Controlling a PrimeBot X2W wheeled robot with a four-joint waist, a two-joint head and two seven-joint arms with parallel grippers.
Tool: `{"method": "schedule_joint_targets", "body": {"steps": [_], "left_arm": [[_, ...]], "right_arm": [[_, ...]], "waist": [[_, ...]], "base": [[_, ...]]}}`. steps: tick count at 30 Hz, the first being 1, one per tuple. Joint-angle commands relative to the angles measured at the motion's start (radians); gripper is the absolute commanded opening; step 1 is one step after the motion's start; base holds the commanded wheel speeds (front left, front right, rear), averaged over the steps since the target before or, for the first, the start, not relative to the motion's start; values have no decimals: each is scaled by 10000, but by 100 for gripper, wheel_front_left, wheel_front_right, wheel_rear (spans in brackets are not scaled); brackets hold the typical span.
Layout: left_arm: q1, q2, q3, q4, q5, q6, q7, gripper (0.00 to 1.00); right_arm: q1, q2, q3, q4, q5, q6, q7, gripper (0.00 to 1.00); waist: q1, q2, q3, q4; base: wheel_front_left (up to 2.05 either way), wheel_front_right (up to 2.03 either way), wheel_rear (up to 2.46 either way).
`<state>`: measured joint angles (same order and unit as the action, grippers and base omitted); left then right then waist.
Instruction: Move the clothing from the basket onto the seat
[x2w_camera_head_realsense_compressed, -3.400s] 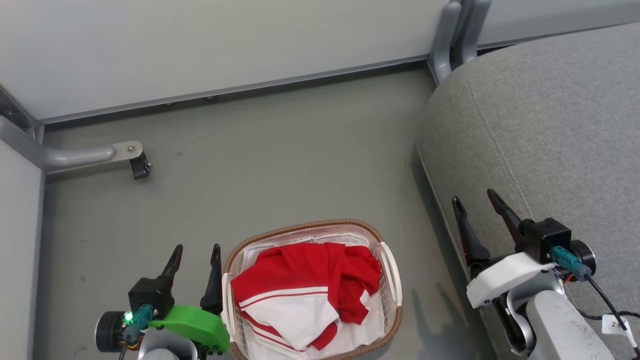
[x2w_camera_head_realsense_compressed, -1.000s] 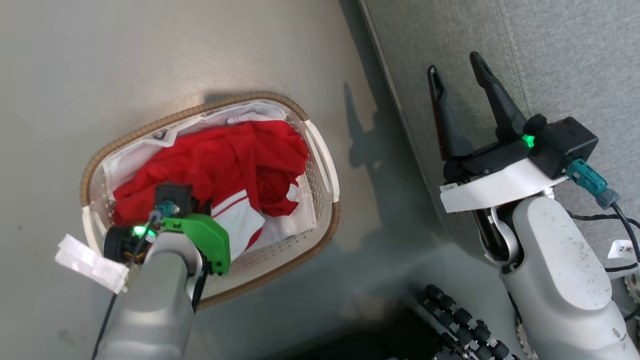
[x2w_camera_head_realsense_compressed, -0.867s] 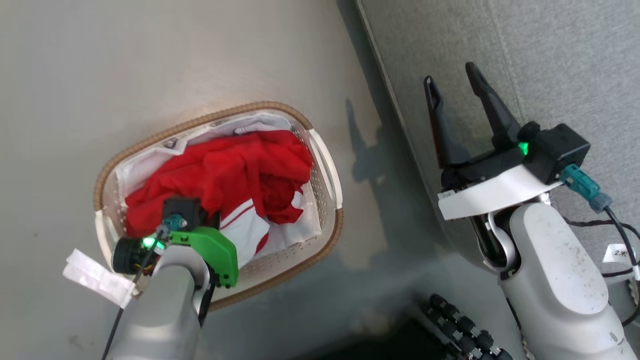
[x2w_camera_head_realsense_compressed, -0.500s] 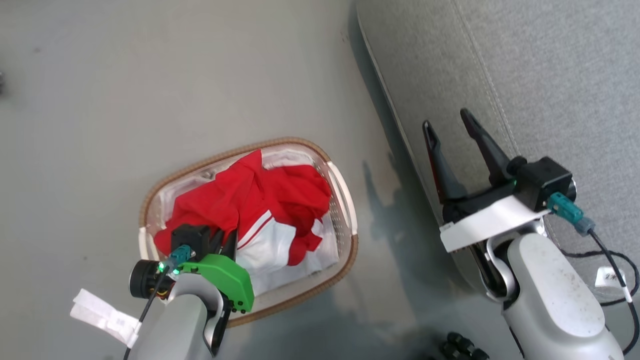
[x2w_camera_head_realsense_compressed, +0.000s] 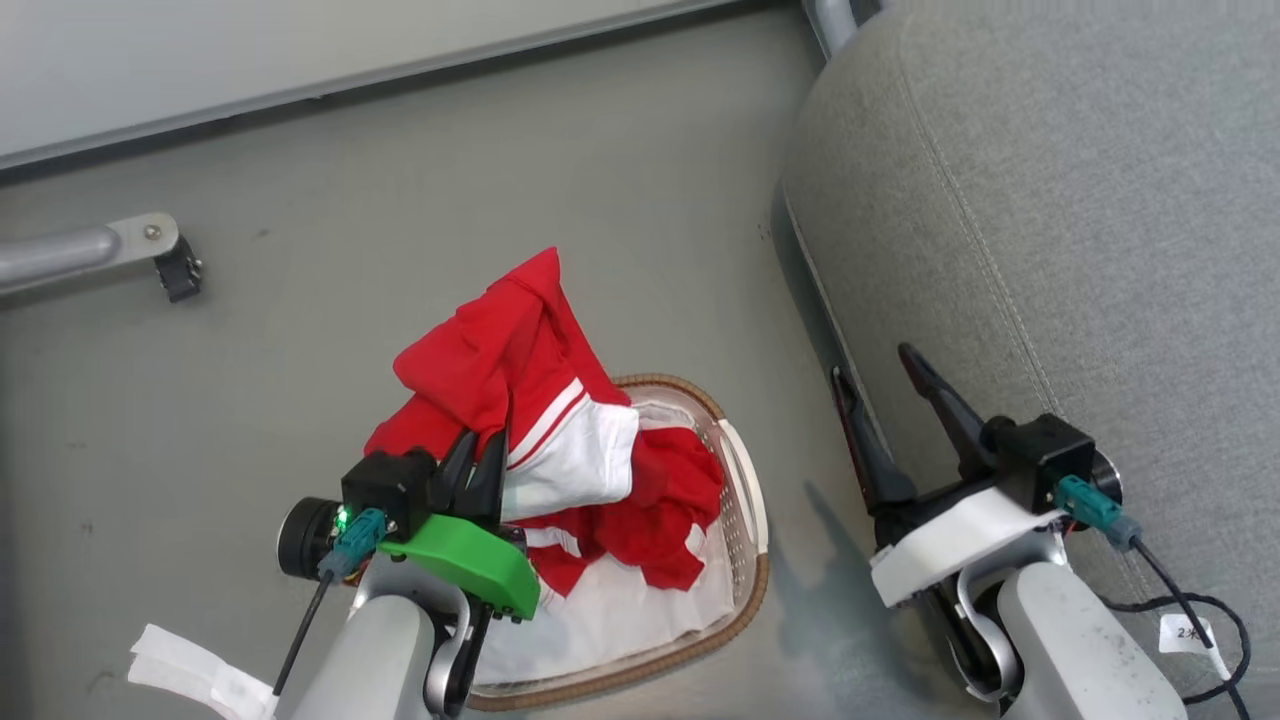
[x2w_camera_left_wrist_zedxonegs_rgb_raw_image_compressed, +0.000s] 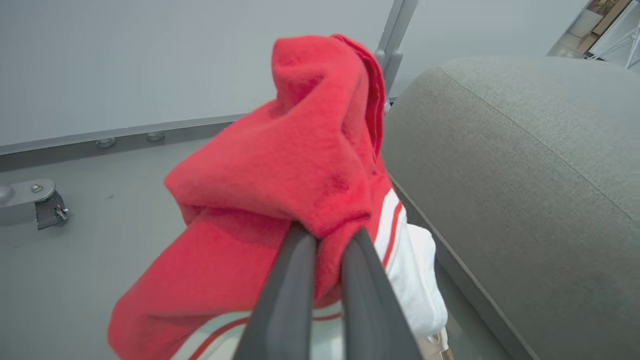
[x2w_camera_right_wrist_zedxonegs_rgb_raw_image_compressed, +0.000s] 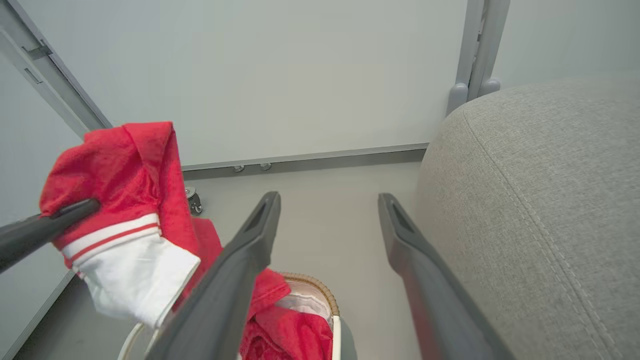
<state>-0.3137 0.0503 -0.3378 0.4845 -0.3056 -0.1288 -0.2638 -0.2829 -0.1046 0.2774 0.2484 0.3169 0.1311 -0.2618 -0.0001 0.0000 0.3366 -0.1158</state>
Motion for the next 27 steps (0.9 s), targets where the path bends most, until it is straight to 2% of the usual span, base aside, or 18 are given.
{"method": "schedule_joint_targets", "body": {"steps": [1,16,27], "left_arm": [[208,7,2,-278,51,-35,-15,0],[634,10,102,-2270,-37,-36,-13,0],[813,11,-333,-2774,-77,-36,-13,0]], "right_arm": [[269,8,119,83,54,-6,-46,100],[1244,83,933,442,207,-6,-46,100],[-376,-557,3384,272,1195,-6,-46,100]], "waist": [[1,0,-979,494],[1,0,-2328,459],[1,0,-2562,647]], "base": [[0,0,0],[0,0,0],[0,0,0]]}}
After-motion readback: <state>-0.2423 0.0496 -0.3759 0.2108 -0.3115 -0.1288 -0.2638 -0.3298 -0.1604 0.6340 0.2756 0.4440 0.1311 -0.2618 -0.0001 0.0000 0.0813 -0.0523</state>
